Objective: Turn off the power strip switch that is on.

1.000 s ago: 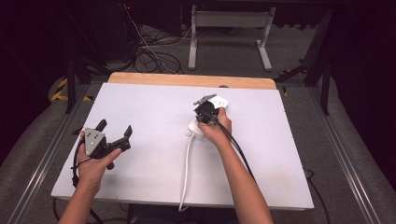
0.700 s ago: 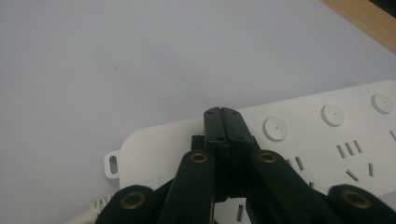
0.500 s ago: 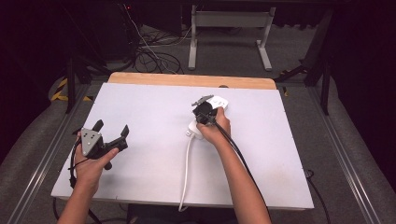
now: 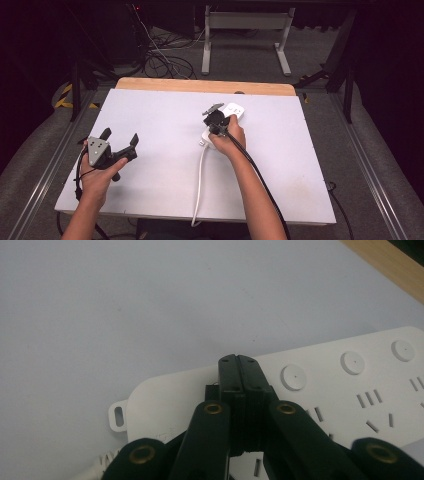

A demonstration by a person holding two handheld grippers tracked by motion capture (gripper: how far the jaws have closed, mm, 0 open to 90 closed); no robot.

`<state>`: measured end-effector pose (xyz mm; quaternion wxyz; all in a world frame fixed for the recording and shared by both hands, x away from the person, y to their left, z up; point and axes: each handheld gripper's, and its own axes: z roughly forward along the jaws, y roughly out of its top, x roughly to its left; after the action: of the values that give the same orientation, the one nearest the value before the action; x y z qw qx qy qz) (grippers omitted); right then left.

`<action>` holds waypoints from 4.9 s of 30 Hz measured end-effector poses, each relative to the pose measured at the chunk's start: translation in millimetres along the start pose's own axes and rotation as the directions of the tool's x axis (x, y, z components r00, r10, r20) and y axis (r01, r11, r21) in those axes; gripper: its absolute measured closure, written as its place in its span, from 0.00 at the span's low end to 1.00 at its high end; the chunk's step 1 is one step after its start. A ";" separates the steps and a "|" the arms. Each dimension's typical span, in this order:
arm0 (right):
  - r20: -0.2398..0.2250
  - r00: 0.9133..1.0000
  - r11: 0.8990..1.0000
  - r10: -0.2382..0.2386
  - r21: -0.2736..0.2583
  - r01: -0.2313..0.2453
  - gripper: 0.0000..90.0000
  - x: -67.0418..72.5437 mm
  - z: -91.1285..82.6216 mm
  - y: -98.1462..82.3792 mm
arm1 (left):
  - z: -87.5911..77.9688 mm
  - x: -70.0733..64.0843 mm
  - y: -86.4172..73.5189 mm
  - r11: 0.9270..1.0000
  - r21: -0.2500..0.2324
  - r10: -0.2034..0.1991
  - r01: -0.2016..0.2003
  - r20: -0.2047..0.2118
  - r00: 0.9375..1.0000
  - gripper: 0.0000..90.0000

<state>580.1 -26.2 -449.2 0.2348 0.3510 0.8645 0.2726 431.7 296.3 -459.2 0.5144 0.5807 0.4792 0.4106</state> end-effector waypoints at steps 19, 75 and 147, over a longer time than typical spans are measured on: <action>-0.038 0.997 0.998 0.069 0.013 -0.068 1.00 -5.5 0.3 0.7 | 0.8 -1.3 -0.8 1.000 0.013 0.008 -0.008 0.000 1.000 0.08; 0.020 1.000 1.000 0.018 0.023 -0.019 1.00 4.5 0.4 2.3 | 1.2 -0.4 -1.3 1.000 0.016 0.004 -0.004 0.001 1.000 0.08; -0.052 0.998 0.999 0.023 0.042 -0.021 1.00 -8.3 -4.4 0.2 | 1.2 0.7 -2.2 1.000 0.020 -0.008 0.009 -0.002 1.000 0.08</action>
<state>582.8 -33.5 -444.0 0.2018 0.3579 0.8719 0.2665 432.7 296.7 -461.6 0.5098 0.5833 0.4863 0.4043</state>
